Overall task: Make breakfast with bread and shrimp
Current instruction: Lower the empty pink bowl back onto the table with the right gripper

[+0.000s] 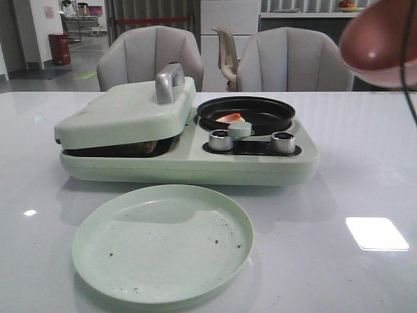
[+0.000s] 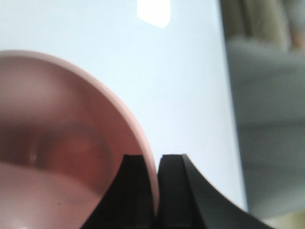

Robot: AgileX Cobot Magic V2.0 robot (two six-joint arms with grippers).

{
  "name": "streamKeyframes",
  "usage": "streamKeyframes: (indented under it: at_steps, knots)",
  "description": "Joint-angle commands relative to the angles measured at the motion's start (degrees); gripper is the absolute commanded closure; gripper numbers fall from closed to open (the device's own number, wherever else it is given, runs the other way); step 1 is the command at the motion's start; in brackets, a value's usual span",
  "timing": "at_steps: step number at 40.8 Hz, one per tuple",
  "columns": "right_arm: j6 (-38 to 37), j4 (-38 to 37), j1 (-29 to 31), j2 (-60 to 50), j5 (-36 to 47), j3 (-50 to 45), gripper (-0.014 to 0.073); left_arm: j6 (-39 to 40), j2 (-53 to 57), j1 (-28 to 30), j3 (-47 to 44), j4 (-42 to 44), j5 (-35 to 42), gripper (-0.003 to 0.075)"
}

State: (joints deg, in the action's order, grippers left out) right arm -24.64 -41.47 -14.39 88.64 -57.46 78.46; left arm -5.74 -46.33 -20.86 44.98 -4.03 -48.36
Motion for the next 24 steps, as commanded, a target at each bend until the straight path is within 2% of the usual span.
streamKeyframes:
  at_steps: [1,7,13,17,24]
  knots:
    - [4.74,10.54,7.36,-5.51,6.97,-5.72,0.055,0.46,0.22,-0.28,1.4,-0.12,3.84,0.0612]
    - [16.58,31.02,17.95,-6.05,12.97,-14.19,0.055,0.46,0.22,-0.28,1.4,-0.12,3.84,0.0612]
    - [27.48,46.65,24.16,-5.31,20.94,-21.96,0.055,0.46,0.22,-0.28,1.4,-0.12,3.75,0.0612]
    - [31.42,51.95,25.17,-3.72,25.27,-25.66,0.055,0.46,0.22,-0.28,1.4,-0.12,3.75,0.0612]
    - [31.93,53.2,25.17,-0.19,28.6,-26.85,0.0526,0.46,0.22,-0.28,1.4,-0.12,3.75,0.0612]
